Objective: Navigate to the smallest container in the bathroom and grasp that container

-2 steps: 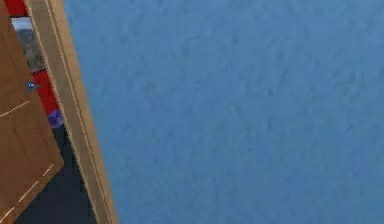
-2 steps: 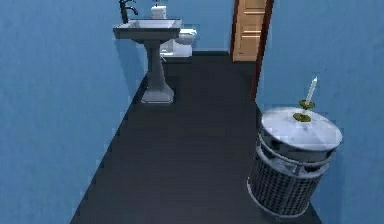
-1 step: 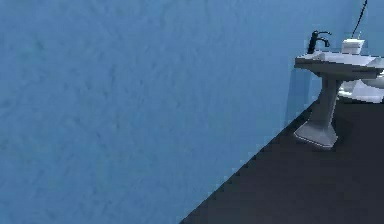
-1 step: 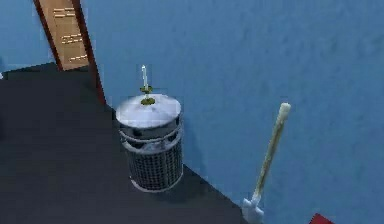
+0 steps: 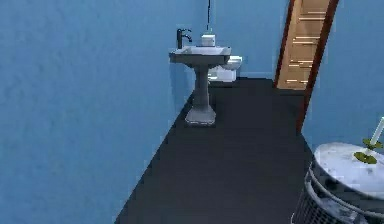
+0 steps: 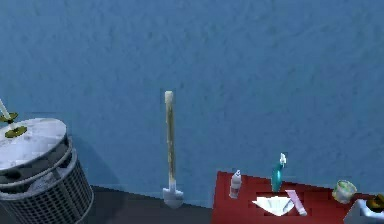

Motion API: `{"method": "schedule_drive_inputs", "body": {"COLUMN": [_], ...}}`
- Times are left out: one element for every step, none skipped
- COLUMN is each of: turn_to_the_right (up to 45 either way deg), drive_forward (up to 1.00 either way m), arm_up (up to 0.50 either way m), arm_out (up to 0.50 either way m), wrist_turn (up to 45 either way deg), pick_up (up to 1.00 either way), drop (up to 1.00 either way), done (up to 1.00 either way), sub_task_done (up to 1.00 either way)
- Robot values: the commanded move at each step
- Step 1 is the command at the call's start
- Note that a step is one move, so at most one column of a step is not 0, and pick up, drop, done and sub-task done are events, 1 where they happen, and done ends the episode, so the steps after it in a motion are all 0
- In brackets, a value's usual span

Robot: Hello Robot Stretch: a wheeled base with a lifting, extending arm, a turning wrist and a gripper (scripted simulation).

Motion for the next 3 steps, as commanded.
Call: {"method": "schedule_drive_inputs", "body": {"turn_to_the_right": [0.0,33.0,45.0], "drive_forward": [0.10,0.00,0.00], "arm_up": [0.00,0.00,0.00], "arm_out": [0.00,0.00,0.00], "wrist_turn": [0.0,0.0,0.0], "pick_up": [0.00,0.00,0.00], "drop": [0.00,0.00,0.00], "done": [0.00,0.00,0.00], "sub_task_done": [0.00,0.00,0.00]}}
